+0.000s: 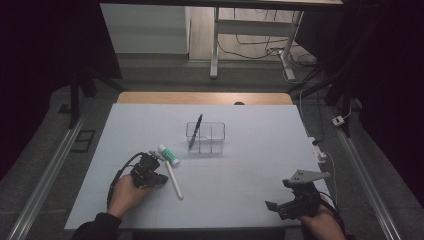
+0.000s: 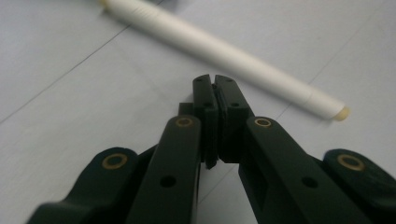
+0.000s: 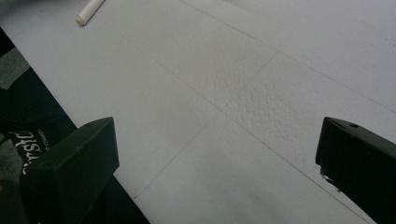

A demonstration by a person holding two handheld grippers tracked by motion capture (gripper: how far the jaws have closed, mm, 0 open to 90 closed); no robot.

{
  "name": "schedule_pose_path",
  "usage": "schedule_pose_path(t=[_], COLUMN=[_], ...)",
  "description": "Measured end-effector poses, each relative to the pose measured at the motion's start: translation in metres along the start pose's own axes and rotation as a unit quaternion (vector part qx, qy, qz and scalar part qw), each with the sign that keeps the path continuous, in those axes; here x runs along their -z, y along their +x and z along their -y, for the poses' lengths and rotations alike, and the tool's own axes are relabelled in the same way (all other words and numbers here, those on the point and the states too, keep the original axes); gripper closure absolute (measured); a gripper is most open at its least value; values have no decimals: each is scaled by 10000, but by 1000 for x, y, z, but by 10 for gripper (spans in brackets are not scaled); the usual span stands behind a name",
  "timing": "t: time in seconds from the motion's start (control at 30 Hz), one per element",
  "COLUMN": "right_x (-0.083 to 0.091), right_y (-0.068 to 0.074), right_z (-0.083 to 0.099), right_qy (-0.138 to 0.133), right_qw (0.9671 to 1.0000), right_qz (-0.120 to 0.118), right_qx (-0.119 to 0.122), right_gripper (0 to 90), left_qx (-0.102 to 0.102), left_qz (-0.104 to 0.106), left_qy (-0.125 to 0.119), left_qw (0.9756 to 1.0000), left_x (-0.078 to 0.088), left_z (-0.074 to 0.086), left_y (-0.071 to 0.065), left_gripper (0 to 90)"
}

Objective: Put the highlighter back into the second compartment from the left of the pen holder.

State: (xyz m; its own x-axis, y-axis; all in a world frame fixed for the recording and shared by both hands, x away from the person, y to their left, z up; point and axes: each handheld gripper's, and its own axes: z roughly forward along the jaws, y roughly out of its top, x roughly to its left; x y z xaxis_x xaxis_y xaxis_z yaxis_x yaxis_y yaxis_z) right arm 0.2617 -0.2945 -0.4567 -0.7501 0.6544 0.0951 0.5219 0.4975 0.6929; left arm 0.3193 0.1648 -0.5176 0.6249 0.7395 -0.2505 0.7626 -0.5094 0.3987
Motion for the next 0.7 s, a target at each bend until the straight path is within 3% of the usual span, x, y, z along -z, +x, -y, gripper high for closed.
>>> schedule_pose_path(t=[0.17, 0.33, 0.53, 0.7], right_x=[0, -1, -2, -5], right_y=[0, 1, 5, 13], right_z=[0, -1, -4, -14], right_qy=[4, 58, 83, -157], right_qw=[10000, 10000, 9999, 9997], right_qz=[7, 39, 73, 22], right_qx=[3, 55, 127, 205], right_gripper=[0, 0, 0, 0], left_qx=[-142, -147, -279, -372], left_qz=[12, 14, -117, -254], left_qy=[-44, -309, -614, -933], left_qw=[9999, 9994, 9977, 9946], left_x=[-1, 9, 24, 39], left_z=[-5, 0, 7, 21], left_y=[-6, -5, -12, -17], left_gripper=[867, 833, 685, 546])
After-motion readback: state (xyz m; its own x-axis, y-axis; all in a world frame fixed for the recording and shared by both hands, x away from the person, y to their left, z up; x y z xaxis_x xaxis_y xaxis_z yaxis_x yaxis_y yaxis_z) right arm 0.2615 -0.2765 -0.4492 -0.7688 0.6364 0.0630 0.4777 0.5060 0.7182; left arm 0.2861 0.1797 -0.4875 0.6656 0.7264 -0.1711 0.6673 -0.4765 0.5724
